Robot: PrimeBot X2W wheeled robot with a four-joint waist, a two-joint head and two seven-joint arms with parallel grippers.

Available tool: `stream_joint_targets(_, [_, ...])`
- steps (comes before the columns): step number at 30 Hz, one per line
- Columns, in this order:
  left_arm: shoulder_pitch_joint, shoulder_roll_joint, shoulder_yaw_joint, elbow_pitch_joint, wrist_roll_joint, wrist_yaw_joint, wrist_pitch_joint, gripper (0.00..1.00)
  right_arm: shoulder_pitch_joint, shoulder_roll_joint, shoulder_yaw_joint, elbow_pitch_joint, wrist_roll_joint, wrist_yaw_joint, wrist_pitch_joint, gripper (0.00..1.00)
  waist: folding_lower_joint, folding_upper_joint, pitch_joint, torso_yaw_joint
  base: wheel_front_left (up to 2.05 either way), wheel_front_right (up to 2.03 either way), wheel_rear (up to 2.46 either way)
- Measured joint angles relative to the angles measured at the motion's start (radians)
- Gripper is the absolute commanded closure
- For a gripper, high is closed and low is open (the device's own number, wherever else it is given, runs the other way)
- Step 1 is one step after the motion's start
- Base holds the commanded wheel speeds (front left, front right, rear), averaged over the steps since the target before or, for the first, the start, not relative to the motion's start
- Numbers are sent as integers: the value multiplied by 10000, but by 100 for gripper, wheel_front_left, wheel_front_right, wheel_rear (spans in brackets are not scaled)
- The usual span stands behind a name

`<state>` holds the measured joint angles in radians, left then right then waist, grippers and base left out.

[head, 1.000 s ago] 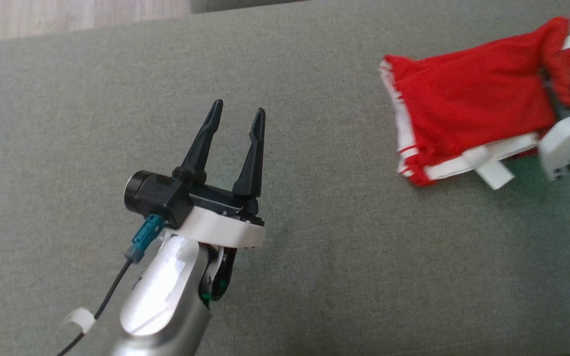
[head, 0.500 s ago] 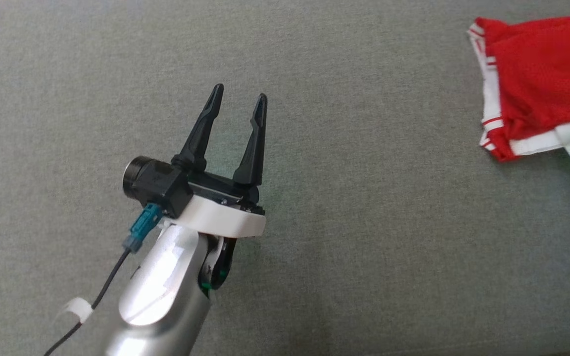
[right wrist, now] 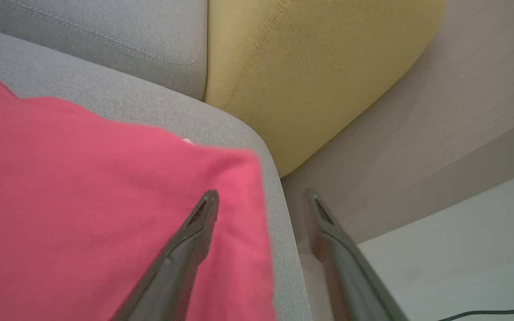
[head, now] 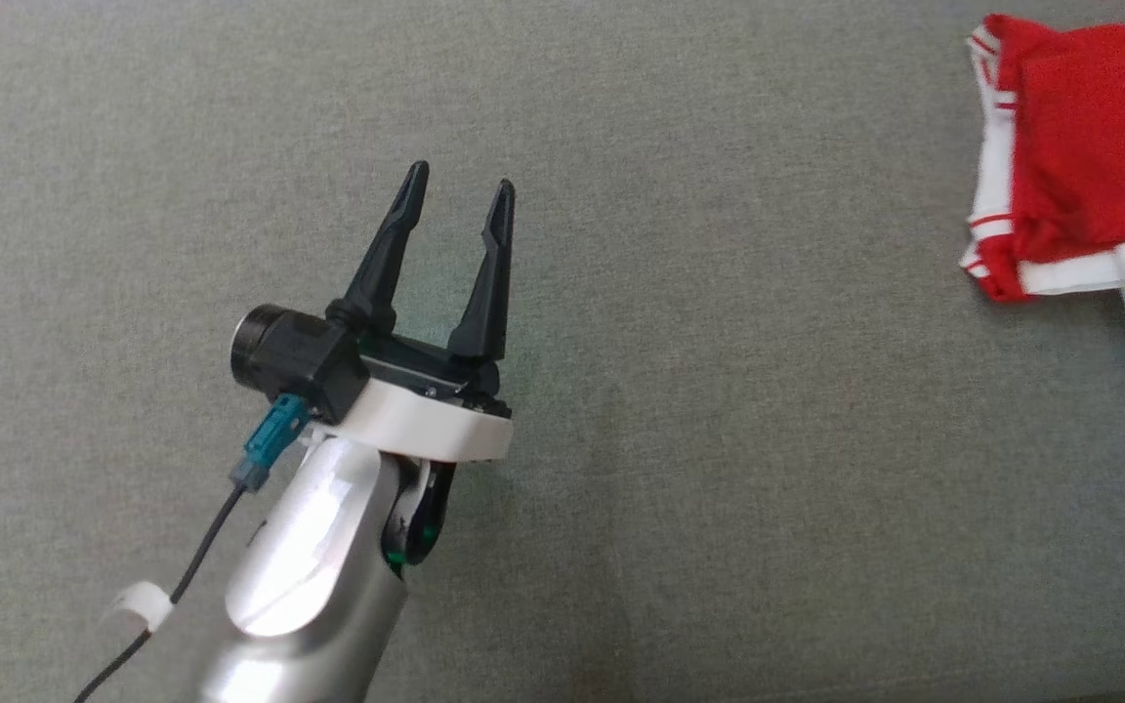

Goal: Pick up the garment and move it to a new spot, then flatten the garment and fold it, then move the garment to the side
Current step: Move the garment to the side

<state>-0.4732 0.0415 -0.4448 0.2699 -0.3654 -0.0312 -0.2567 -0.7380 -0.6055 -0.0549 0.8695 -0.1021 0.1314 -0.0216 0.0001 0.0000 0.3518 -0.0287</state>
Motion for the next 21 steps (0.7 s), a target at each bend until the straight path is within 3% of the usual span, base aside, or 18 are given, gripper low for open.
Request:
stream_joint_targets(11, [170, -8, 798, 50, 163, -54, 0, 0, 5, 1561, -529, -882, -222, 0, -857, 0, -2, 0, -1033, -130, 0, 0, 0])
stream_joint_targets(21, [1491, -6, 1791, -12, 318, -113, 0, 0, 984, 3595, 27, -2796, 1522, 0, -1367, 0, -3, 0, -2352, -24, 0, 0, 0])
